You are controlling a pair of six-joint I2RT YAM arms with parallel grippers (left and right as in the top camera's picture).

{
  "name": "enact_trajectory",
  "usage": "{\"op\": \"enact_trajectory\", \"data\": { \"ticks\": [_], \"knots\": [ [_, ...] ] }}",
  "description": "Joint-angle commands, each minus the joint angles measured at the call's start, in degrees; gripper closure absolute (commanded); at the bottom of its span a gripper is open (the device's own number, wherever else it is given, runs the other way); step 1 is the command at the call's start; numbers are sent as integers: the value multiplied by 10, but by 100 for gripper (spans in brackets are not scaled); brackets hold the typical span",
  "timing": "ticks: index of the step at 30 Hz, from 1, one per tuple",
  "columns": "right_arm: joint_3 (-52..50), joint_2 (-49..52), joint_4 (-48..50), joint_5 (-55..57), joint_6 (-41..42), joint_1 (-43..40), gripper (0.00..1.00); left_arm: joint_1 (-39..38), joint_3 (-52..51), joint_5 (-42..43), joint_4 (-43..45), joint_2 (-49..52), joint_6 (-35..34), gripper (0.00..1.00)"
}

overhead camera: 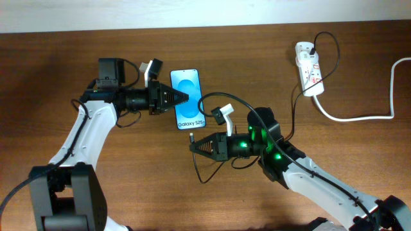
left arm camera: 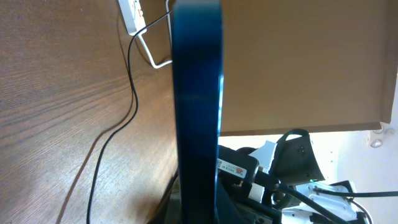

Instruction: Plug charger to phone and switch on socket

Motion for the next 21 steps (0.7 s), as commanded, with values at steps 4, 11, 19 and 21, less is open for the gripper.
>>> {"op": "enact_trajectory", "data": {
  "ticks": [4, 11, 19, 21],
  "knots": [
    [-1, 3, 4, 0, -8, -8, 96, 2, 5, 26, 0, -1, 1, 100],
    [-1, 3, 4, 1, -8, -24, 96, 2, 5, 26, 0, -1, 1, 100],
    [-1, 3, 3, 5, -8, -23, 96, 2, 5, 26, 0, -1, 1, 100],
    [-1, 3, 3, 5, -8, -21, 96, 2, 5, 26, 0, -1, 1, 100]
  ]
}}
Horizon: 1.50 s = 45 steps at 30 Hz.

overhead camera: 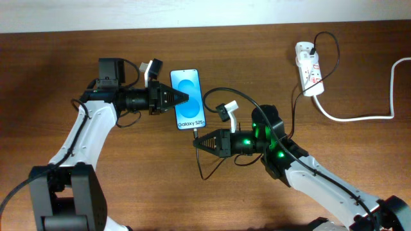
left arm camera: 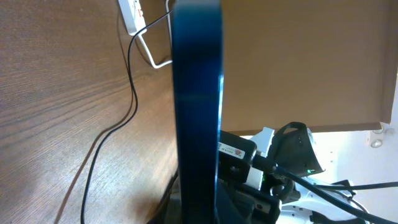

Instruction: Plug charger to phone and switch on socket

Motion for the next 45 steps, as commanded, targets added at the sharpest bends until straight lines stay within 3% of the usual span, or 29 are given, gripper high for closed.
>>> {"op": "enact_trajectory", "data": {
  "ticks": [1, 25, 45],
  "knots": [
    [-1, 3, 3, 5, -8, 6, 96, 2, 5, 26, 0, -1, 1, 100],
    [-1, 12, 5, 45, -10, 21, 96, 2, 5, 26, 0, -1, 1, 100],
    [-1, 12, 24, -21, -7, 21, 96, 2, 5, 25, 0, -1, 1, 100]
  ]
}}
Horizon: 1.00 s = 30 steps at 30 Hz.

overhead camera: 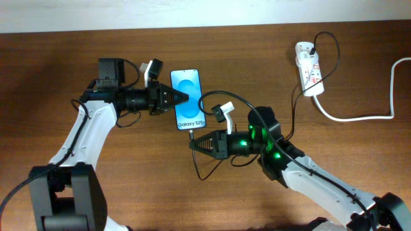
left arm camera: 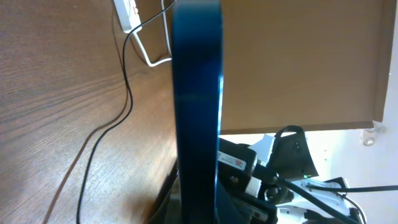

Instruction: Plug charger to phone and switch on socket

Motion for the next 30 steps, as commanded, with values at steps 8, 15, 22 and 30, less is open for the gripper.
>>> {"op": "enact_trajectory", "data": {
  "ticks": [8, 15, 22, 30],
  "knots": [
    [-1, 2, -24, -11, -8, 3, 96, 2, 5, 15, 1, -1, 5, 100],
    [-1, 2, -20, -10, -23, 3, 96, 2, 5, 15, 1, -1, 5, 100],
    [0, 2, -4, -5, -25, 2, 96, 2, 5, 15, 1, -1, 5, 100],
    [-1, 2, -5, 10, -23, 2, 96, 2, 5, 15, 1, -1, 5, 100]
  ]
}}
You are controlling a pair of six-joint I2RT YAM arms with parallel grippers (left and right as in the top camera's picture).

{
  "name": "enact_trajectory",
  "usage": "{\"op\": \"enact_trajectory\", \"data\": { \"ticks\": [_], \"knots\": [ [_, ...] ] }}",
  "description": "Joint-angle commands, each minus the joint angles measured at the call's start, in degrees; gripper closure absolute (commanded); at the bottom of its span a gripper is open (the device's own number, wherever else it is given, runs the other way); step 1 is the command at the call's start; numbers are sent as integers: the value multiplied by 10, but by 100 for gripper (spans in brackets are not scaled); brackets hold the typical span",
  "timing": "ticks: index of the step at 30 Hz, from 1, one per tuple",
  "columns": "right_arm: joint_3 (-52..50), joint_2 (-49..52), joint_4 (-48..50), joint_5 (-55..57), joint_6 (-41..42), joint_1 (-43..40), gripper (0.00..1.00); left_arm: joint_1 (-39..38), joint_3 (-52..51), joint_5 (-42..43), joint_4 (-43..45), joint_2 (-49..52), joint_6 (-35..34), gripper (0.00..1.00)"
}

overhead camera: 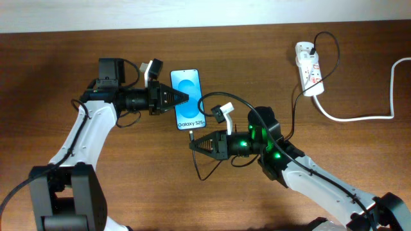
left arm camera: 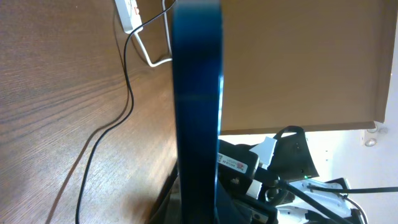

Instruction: Plug charger to phone and switch on socket

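Note:
The phone point(overhead camera: 188, 98) lies screen up on the brown table point(overhead camera: 58, 58), showing a blue wallpaper. My left gripper point(overhead camera: 182, 99) is shut on its left edge; in the left wrist view the phone point(left arm camera: 198, 93) appears edge-on as a dark blue band. My right gripper point(overhead camera: 194, 145) sits just below the phone's bottom edge, shut on the charger plug point(overhead camera: 192, 136). The plug points up at the phone with a small gap between them. The black charger cable point(overhead camera: 204, 168) loops back under the right arm. The white socket strip point(overhead camera: 309, 69) lies at the far right.
A thick white mains cable point(overhead camera: 359, 117) runs from the socket strip to the right edge. A thin black cable point(overhead camera: 292, 109) leads from the strip toward the right arm. The strip point(left arm camera: 127, 14) and the right arm point(left arm camera: 292, 168) also show in the left wrist view.
At first my right gripper held the plug just below the phone's bottom edge while my left gripper held the phone. Then the plug was up against the phone's bottom edge. After that it was back slightly lower and left, and it stays there now.

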Motion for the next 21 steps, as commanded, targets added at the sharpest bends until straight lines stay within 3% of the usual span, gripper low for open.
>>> {"op": "enact_trajectory", "data": {
  "ticks": [1, 21],
  "knots": [
    [0, 2, -4, 16, -8, 2, 96, 2, 5, 17, 1, -1, 5, 100],
    [0, 2, 9, 18, -10, 2, 96, 2, 5, 17, 1, -1, 5, 100]
  ]
}}
